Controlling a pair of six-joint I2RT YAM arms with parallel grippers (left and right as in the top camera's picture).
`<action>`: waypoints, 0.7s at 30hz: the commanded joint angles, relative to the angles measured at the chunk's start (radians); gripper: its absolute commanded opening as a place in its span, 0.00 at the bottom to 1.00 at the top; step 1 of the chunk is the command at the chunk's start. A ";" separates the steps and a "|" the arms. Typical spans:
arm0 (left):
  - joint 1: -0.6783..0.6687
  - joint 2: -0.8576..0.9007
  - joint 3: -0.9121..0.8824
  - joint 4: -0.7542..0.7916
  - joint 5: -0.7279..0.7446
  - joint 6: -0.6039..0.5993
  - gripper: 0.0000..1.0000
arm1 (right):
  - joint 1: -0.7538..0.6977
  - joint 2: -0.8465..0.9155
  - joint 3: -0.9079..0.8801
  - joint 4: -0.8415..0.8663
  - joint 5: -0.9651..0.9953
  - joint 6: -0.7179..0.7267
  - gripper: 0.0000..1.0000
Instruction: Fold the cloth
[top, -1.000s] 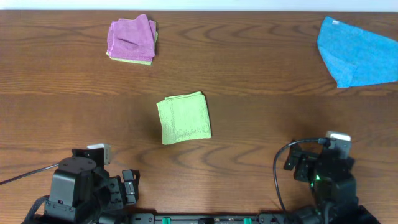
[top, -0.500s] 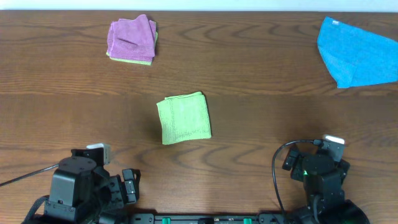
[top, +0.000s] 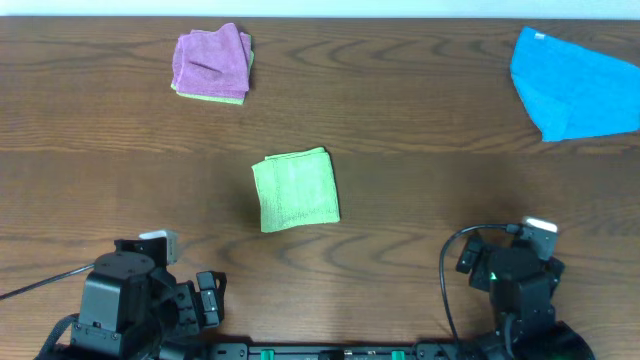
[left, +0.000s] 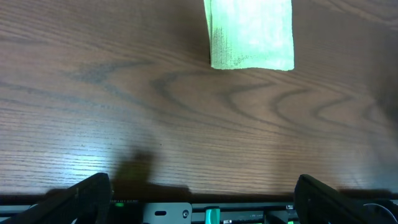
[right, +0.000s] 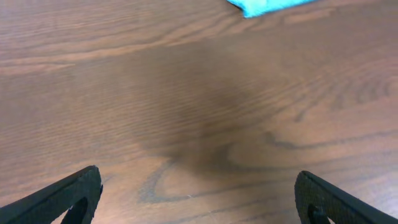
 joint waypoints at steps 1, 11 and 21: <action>0.006 -0.002 0.008 0.002 0.011 -0.005 0.95 | -0.088 -0.027 0.001 0.000 0.022 0.014 0.99; 0.006 -0.002 0.008 0.002 0.011 -0.005 0.95 | -0.280 -0.166 -0.002 0.000 0.022 0.014 0.99; 0.006 -0.002 0.008 0.000 0.011 -0.005 0.95 | -0.330 -0.352 -0.119 0.000 0.022 0.014 0.99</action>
